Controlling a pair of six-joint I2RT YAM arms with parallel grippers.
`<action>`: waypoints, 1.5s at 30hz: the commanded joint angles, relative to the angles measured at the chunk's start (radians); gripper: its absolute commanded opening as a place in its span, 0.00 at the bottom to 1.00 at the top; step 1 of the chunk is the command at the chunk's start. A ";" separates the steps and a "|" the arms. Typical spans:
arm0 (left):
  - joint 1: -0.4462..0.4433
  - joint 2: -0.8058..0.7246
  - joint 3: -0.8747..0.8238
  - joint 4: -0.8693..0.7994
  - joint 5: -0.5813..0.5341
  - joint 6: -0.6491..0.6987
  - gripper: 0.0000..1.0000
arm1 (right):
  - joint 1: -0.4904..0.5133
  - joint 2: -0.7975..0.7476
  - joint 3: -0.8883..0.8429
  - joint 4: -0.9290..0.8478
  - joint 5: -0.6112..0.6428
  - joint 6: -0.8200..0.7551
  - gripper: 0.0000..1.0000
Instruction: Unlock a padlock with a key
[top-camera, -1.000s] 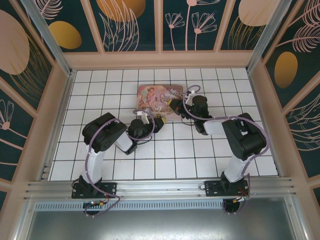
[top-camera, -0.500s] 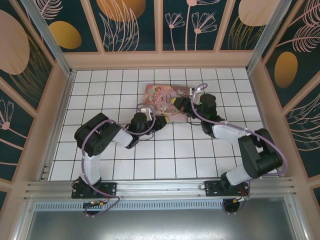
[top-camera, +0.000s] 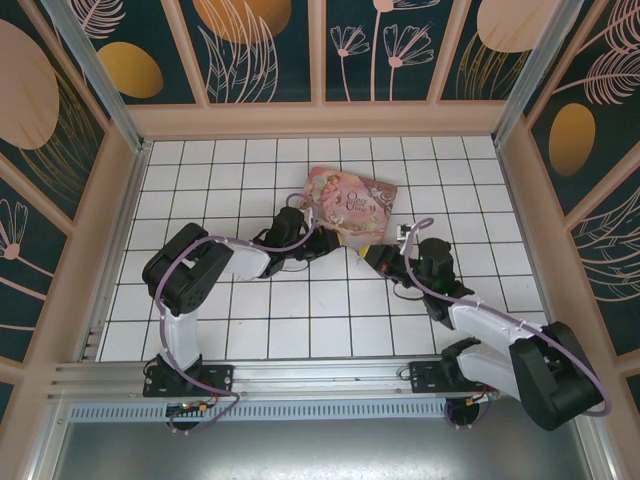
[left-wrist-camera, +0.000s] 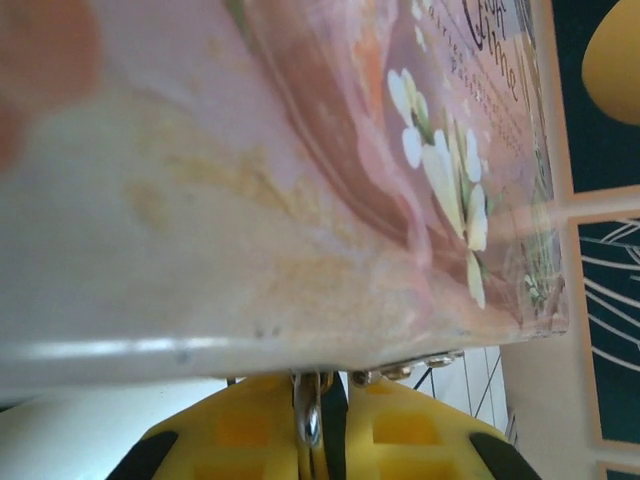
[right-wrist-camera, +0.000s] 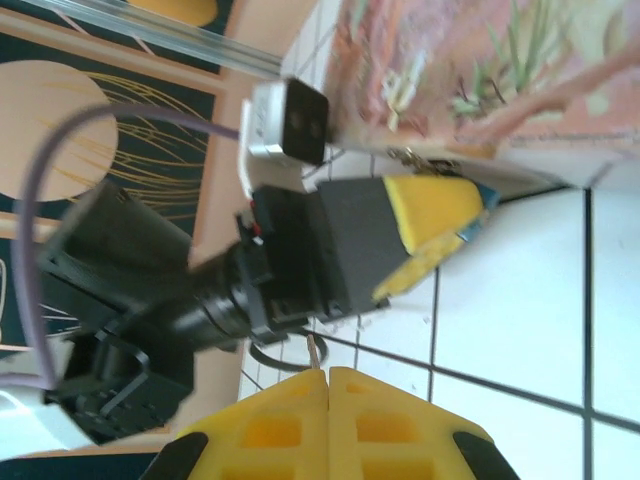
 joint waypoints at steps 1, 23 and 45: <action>0.004 -0.009 0.047 -0.187 0.129 0.051 0.00 | 0.020 0.023 -0.036 0.088 0.010 0.012 0.00; 0.031 -0.070 0.035 -0.127 0.277 -0.025 0.00 | -0.053 0.167 -0.026 0.163 -0.047 -0.035 0.00; 0.032 -0.118 -0.040 0.053 0.252 -0.231 0.00 | 0.087 0.223 -0.029 0.241 0.202 0.287 0.00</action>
